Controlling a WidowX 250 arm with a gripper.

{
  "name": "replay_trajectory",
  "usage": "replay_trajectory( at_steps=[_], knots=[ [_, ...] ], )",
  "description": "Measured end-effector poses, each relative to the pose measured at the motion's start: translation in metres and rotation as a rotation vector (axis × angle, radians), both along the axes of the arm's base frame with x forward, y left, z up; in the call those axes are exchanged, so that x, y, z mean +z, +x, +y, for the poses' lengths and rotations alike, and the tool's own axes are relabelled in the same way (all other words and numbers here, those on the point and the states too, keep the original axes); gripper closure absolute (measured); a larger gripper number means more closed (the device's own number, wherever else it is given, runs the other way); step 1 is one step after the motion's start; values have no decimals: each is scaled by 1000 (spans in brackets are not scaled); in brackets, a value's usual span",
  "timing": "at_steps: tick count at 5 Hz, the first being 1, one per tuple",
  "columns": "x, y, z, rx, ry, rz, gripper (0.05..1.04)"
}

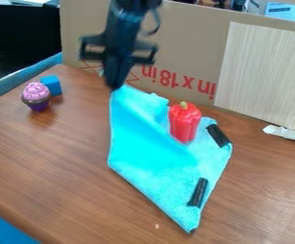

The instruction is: Unfold the clothe from top right to bottom left

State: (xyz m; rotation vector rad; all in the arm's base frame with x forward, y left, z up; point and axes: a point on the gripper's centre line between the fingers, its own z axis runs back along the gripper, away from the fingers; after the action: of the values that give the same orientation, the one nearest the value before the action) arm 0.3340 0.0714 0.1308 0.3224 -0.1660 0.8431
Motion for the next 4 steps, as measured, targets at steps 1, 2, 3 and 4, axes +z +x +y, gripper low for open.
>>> replay_trajectory(
  at_steps=[1,2,3,4],
  knots=[
    [-31,-35,17,-22,51,152,1029],
    [-34,-66,30,-53,59,236,1029],
    [-18,-82,33,-88,42,232,1029],
    [-11,-92,51,-91,34,241,1029]
  ],
)
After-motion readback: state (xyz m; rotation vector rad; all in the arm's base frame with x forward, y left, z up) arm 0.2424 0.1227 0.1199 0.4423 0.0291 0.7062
